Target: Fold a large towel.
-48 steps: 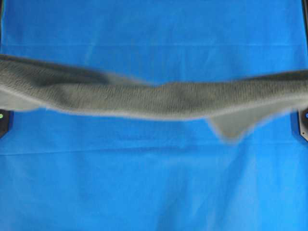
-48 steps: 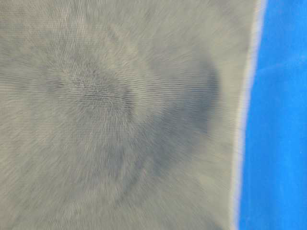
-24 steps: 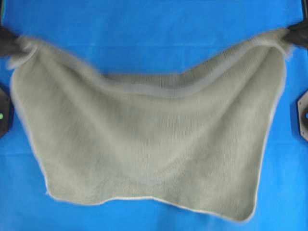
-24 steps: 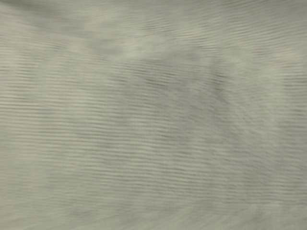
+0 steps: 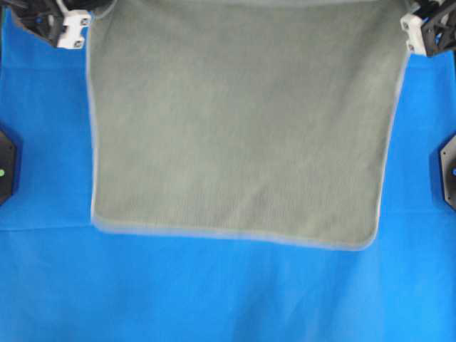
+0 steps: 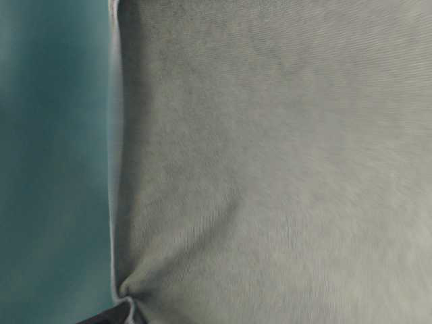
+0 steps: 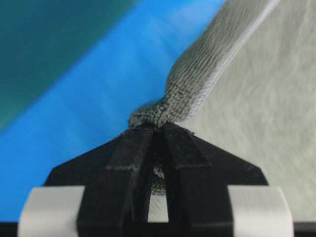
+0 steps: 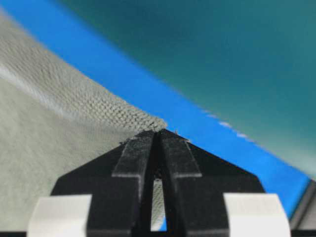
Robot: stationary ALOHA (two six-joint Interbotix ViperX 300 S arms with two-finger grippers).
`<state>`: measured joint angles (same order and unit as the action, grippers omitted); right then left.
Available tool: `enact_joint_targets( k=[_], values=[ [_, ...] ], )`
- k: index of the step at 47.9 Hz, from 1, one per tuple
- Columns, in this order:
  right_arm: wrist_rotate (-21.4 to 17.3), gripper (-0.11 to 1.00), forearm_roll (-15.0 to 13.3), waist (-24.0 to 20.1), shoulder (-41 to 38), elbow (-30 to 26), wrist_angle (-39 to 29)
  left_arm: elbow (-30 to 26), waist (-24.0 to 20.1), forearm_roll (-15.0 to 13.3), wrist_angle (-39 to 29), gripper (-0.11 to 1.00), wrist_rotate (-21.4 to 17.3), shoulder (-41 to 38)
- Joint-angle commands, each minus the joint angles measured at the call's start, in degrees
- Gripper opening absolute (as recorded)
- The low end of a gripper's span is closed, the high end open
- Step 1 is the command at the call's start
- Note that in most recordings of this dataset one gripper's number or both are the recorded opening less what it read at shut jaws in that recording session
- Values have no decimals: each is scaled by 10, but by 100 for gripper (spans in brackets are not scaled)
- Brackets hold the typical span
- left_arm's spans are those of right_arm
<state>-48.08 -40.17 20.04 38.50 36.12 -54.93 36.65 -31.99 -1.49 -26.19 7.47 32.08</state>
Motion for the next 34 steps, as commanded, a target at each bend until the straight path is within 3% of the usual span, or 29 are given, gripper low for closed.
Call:
enact_joint_targets(
  k=[1,6,14,22,28,34],
  values=[
    [-1,3,-5,21,-4,-1,11,-18,-2,-2,12,3,-9,-8],
    [-3,3,14,14,-4,7,17,-11,17,-3,2,3,-9,-6],
    [-4,3,104,-33,-4,47,27,48,88,-3,-18,3,-8,10],
    [-14,3,192,-93,-20,127,98,137,143,-5,9,3,2,-2],
    [-47,3,235,-126,-43,176,162,198,188,-10,73,3,40,-23],
    [-84,3,257,-178,-81,208,212,234,236,-10,121,3,82,-42]
  ],
)
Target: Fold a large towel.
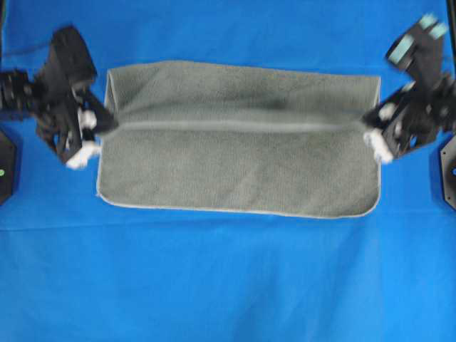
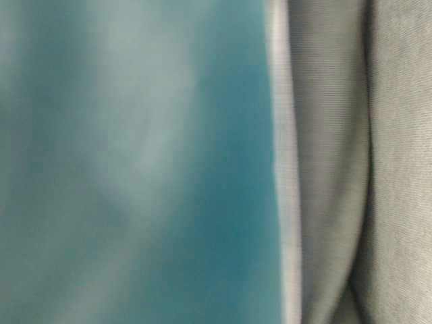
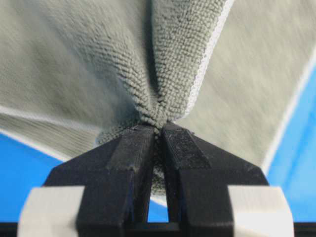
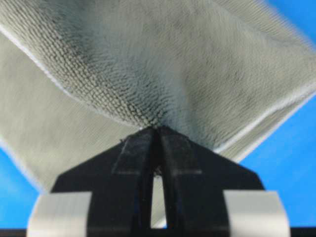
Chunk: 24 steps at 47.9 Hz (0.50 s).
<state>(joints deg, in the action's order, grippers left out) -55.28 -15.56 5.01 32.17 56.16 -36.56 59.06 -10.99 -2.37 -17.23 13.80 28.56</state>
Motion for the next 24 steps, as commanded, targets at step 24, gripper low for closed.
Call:
enact_joint_targets(
  k=[24],
  values=[
    [-151,3,18,-191,-156,-11,64,9,141,2,78,3,62,-132]
  ],
)
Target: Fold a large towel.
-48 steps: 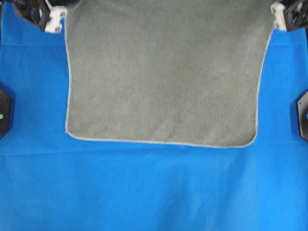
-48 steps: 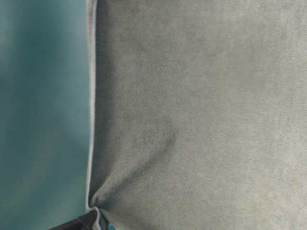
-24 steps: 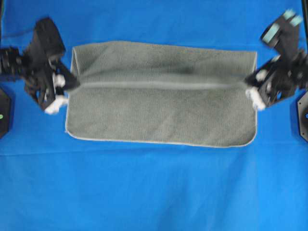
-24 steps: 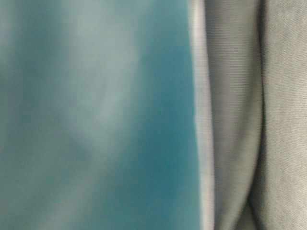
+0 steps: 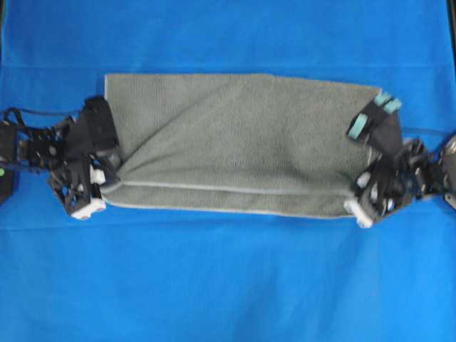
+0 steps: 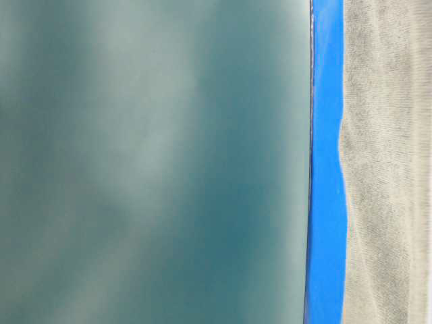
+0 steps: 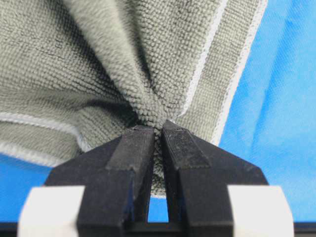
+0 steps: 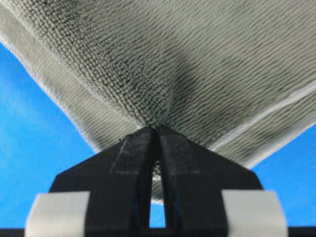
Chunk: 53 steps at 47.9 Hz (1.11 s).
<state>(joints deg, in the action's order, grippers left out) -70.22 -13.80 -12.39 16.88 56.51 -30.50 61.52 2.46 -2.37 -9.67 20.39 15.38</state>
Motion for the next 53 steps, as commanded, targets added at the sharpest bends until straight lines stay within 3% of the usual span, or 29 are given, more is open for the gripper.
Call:
enact_joint_targets(
  k=[1,16,19,25,29,33,37,44,49,53],
  values=[
    [-3,3,1,-21,-5,-16,4,-17,7,3,3,3,-5,-1],
    [-4,3,2,-31,-18,-21,-1,-24,10,4,-14,7,-11,4],
    [-4,3,2,-32,-18,-22,1,-28,16,4,-18,21,-11,8],
    [-10,4,2,-46,-18,-30,2,-37,36,4,-25,60,-12,23],
    [-10,25,-2,-65,-18,-45,-6,-42,53,4,-38,77,-17,42],
    [-8,51,-12,-86,-16,-64,-31,-47,59,4,-54,74,-25,68],
    [-8,66,-33,-93,-8,-91,-82,-54,56,7,-75,72,-41,103],
    [-10,62,-95,-92,11,-122,-188,-70,18,12,-92,70,-110,173],
    [-18,63,-158,-70,31,-125,-272,-68,-62,12,-86,70,-177,200],
    [-23,63,-191,-39,40,-115,-312,-67,-141,11,-84,70,-214,193]
  ],
)
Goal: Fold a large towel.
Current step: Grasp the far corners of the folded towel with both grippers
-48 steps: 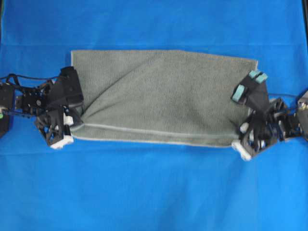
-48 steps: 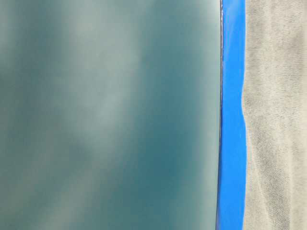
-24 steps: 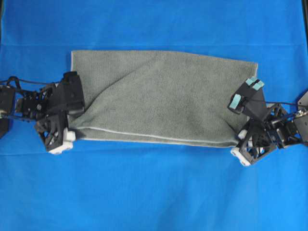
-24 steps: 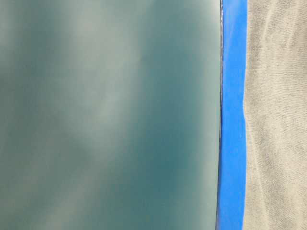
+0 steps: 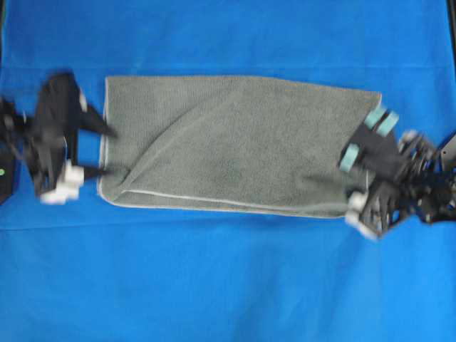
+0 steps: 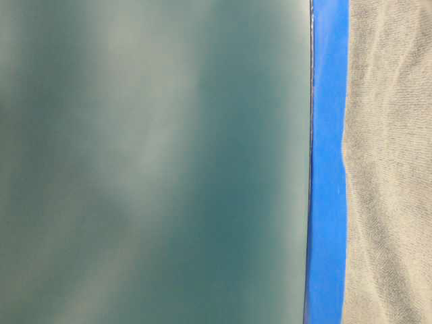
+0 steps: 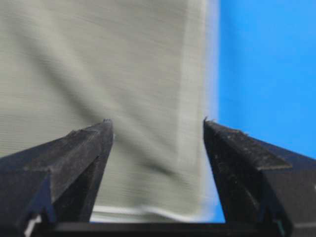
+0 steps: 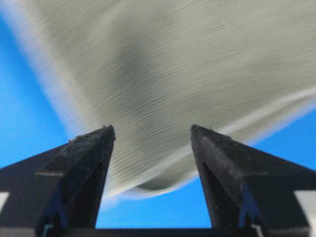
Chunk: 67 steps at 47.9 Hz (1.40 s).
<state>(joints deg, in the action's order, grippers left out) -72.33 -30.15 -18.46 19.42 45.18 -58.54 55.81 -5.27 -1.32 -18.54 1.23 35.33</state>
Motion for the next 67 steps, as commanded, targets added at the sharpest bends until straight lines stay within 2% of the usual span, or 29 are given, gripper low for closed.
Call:
enact_joint_targets(
  k=[1,6,13,19,26,30,44,48,50,52,54,57,60,63,67],
  values=[
    [-2,63,-33,31,17,0,-37,-10,-80,1,5,70,-28,-11],
    [2,63,-62,77,36,16,-36,-16,-141,1,13,69,-50,-47],
    [3,63,-99,156,42,54,9,-27,-183,1,52,70,-83,-134],
    [13,63,-103,238,32,104,121,-38,-200,1,84,70,-113,-210],
    [22,63,-104,294,18,150,230,-49,-219,1,109,70,-127,-289],
    [23,63,-108,315,11,165,254,-55,-230,1,122,70,-133,-321],
    [23,63,-157,357,-18,180,286,-60,-240,1,149,67,-149,-351],
    [23,63,-163,359,-28,181,312,-56,-240,0,145,62,-149,-352],
    [24,61,-165,359,-33,181,325,-54,-240,0,142,55,-150,-352],
    [24,59,-169,359,-41,180,341,-52,-240,0,139,44,-149,-350],
    [24,51,-171,359,-47,179,353,-50,-240,0,134,31,-149,-350],
    [24,35,-172,359,-52,178,369,-48,-240,-1,132,16,-147,-349],
    [24,14,-172,359,-51,176,381,-48,-240,-1,131,3,-132,-349],
    [24,2,-173,359,-48,176,390,-47,-240,-1,127,2,-120,-348],
    [22,2,-171,358,-35,174,394,-47,-240,-1,111,2,-118,-342]
  ],
)
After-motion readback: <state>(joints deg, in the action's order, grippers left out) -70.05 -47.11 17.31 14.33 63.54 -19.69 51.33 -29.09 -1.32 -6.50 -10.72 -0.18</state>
